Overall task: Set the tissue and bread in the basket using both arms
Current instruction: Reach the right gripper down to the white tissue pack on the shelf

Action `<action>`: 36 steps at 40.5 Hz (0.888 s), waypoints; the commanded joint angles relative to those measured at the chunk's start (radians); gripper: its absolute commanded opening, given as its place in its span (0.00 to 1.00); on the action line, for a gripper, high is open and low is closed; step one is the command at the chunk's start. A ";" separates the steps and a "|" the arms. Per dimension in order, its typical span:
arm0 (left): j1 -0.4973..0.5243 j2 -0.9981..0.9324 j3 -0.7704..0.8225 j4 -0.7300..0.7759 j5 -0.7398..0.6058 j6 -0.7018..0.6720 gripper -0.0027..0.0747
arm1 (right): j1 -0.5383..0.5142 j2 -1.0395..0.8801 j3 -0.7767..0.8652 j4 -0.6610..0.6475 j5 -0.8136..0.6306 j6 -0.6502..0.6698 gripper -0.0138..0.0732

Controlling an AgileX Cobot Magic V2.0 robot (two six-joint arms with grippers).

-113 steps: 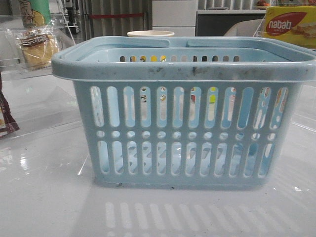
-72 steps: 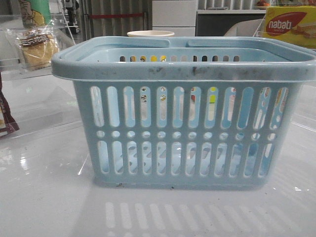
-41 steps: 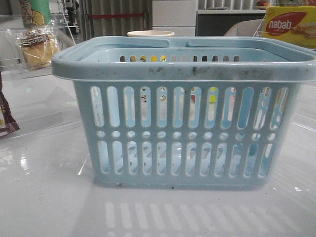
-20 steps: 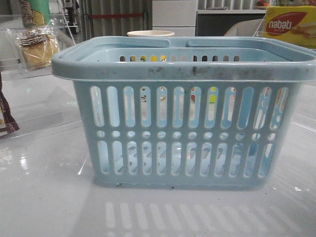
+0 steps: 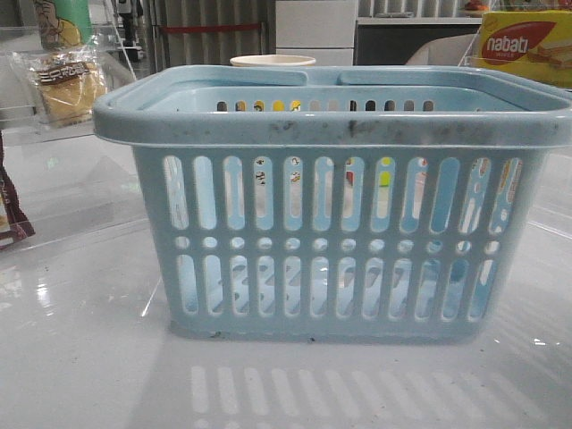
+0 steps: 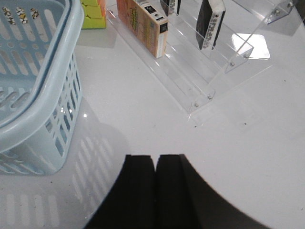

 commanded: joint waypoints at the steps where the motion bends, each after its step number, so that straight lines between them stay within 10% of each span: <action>1: 0.001 0.020 -0.027 -0.015 -0.069 -0.010 0.25 | -0.001 0.012 -0.035 -0.009 -0.074 -0.001 0.33; 11: 0.001 0.030 -0.027 -0.015 -0.071 -0.010 0.73 | -0.001 0.012 -0.035 -0.009 -0.073 -0.001 0.85; 36: 0.001 0.030 -0.027 -0.015 -0.071 -0.010 0.69 | -0.171 0.392 -0.223 -0.027 -0.068 0.020 0.86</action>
